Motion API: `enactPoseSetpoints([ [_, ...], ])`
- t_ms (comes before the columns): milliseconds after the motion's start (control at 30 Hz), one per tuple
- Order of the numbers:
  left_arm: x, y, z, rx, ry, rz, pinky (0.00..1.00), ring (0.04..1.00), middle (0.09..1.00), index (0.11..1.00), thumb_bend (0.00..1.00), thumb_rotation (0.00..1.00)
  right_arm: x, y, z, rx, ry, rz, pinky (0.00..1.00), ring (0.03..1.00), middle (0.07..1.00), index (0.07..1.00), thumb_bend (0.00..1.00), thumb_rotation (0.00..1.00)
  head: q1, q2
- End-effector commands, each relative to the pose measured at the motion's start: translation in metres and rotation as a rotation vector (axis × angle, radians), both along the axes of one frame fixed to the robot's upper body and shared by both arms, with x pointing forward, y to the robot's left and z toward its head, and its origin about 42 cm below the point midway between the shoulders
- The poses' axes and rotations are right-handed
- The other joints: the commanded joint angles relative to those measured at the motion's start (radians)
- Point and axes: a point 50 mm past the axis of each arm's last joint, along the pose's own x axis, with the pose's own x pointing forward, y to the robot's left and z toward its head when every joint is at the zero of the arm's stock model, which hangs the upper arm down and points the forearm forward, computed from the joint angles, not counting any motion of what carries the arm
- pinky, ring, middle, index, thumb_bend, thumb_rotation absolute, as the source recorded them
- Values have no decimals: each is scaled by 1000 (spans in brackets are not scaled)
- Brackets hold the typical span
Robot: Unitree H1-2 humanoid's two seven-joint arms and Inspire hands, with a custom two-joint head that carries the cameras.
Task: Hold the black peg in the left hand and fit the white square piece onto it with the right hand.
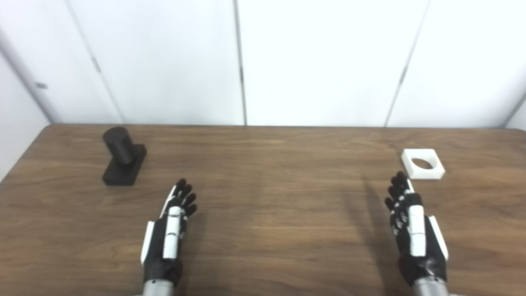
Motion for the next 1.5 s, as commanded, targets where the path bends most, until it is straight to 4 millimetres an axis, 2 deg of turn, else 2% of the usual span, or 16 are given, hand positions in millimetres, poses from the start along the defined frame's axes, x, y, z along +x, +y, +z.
enactPoseSetpoints([
  [0,-14,-3,-3,7,5,17,912,928,948,957,474,906,-42,-33,-17,-84,76,0,1000,1000,997,1000,561,1000,12,-5],
  [200,-14,-9,-6,30,9,10,892,916,941,957,464,935,-40,-37,-20,-70,77,-7,1000,1000,996,1000,556,1000,66,-44],
  [500,-14,-19,-17,26,11,3,889,929,949,951,479,913,-39,-44,-25,-59,84,-9,1000,1000,1000,1000,561,1000,156,-105],
  [800,-13,-27,-21,33,9,-8,915,950,963,963,502,952,-36,-49,-28,-48,77,-7,1000,1000,1000,1000,639,1000,177,-112],
  [933,-13,-29,-21,25,14,3,905,941,956,960,486,929,-36,-51,-29,-72,76,-8,1000,1000,999,1000,631,1000,177,-115],
  [1467,-13,-30,-22,38,19,0,932,957,964,969,479,957,-35,-51,-29,-61,80,-2,1000,999,987,1000,694,1000,174,-120],
])
